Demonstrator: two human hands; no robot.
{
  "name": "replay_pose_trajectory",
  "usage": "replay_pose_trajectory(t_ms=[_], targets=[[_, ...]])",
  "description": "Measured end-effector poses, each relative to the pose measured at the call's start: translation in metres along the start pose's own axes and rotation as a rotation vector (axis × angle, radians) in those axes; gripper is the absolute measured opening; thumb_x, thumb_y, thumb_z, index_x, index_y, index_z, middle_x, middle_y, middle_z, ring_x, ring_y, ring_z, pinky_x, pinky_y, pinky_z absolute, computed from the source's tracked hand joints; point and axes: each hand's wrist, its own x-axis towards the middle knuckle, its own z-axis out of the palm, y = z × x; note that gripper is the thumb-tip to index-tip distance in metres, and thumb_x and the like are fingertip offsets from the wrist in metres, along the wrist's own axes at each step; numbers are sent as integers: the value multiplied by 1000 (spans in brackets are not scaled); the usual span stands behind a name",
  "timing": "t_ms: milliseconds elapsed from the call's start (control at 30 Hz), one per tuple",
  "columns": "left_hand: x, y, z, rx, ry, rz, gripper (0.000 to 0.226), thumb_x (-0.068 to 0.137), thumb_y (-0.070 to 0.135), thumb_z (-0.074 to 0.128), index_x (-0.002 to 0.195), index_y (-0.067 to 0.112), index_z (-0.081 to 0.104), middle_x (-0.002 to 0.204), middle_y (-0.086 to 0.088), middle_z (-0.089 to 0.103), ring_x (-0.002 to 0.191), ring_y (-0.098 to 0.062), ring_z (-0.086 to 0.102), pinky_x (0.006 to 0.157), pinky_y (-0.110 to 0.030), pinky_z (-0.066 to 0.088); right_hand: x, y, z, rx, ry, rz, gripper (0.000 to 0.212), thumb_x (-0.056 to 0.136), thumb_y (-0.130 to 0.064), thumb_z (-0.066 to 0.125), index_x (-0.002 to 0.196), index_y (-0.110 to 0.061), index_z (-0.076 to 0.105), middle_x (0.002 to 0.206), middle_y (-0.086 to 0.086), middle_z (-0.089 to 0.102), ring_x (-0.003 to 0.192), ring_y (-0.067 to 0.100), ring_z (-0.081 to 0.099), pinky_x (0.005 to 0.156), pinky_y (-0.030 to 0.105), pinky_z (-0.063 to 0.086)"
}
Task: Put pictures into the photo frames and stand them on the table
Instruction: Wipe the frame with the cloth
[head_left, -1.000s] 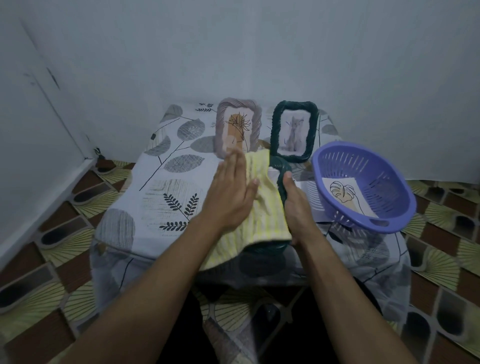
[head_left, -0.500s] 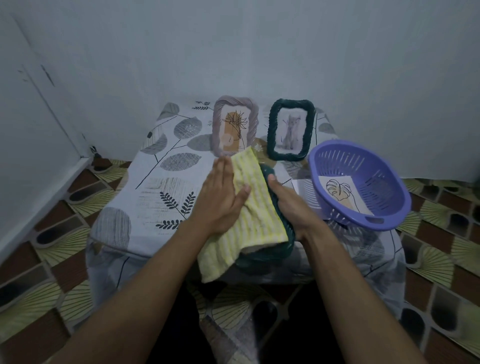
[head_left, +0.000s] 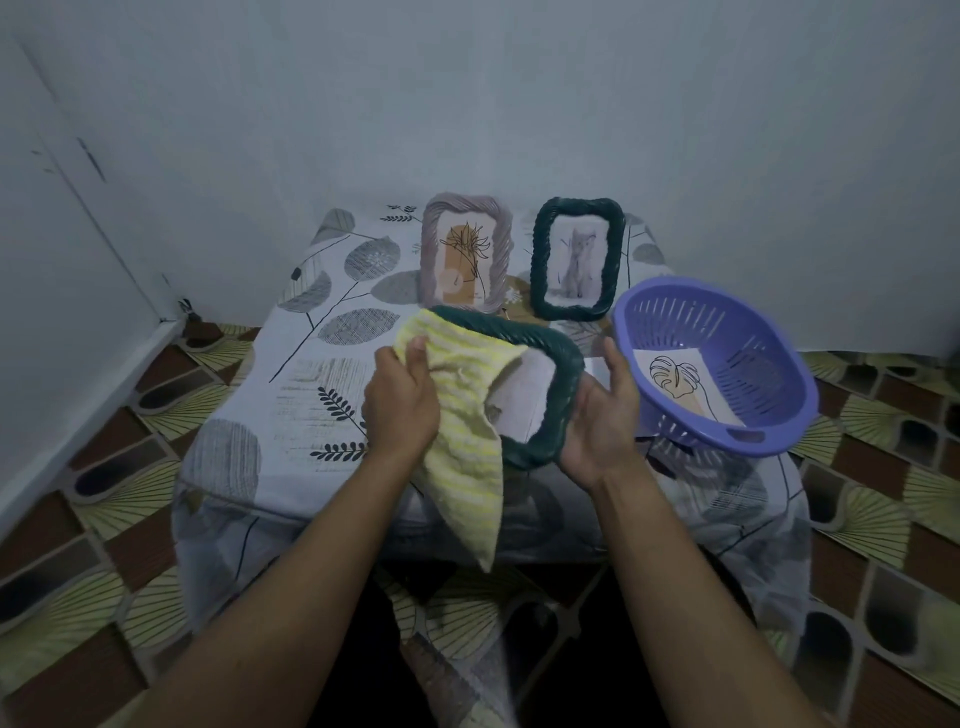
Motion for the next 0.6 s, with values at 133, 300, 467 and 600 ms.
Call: replay_pose_trajectory(t_ms=[133, 300, 467, 600], targets=[[-5, 0, 6, -132, 110, -92, 49, 105, 47, 30, 113, 3, 49, 112, -17, 61, 102, -36, 57, 74, -37, 36, 2, 18, 14, -102, 67, -64, 60, 102, -55, 31, 136, -13, 57, 135, 14, 62, 127, 32, 58, 110, 50, 42], [-17, 5, 11, 150, 34, 98, 66, 104, 45, 19, 154, 2, 14, 160, -19, 23, 147, -32, 20, 117, -48, 17, 7, 28, 23, -403, 205, -171, 84, 80, -82, 48, 133, -17, 59, 133, 7, 64, 126, 29, 59, 108, 56, 43], [-25, 16, 14, 357, -148, 461, 80, 88, 45, -6, 153, -2, -10, 162, -22, -16, 150, -31, -18, 122, -48, -9, 9, 27, 32, -429, 248, -244, 51, 104, -50, 39, 99, -6, 64, 99, 23, 70, 93, 27, 68, 89, 46, 55], [-31, 19, 17, 476, -218, 784, 70, 95, 35, 6, 154, 3, -11, 163, -17, -16, 150, -29, -20, 122, -49, -7, 12, 26, 30, -408, 192, -207, 42, 108, -38, 34, 111, -10, 66, 106, 5, 75, 105, 20, 71, 94, 36, 55]])
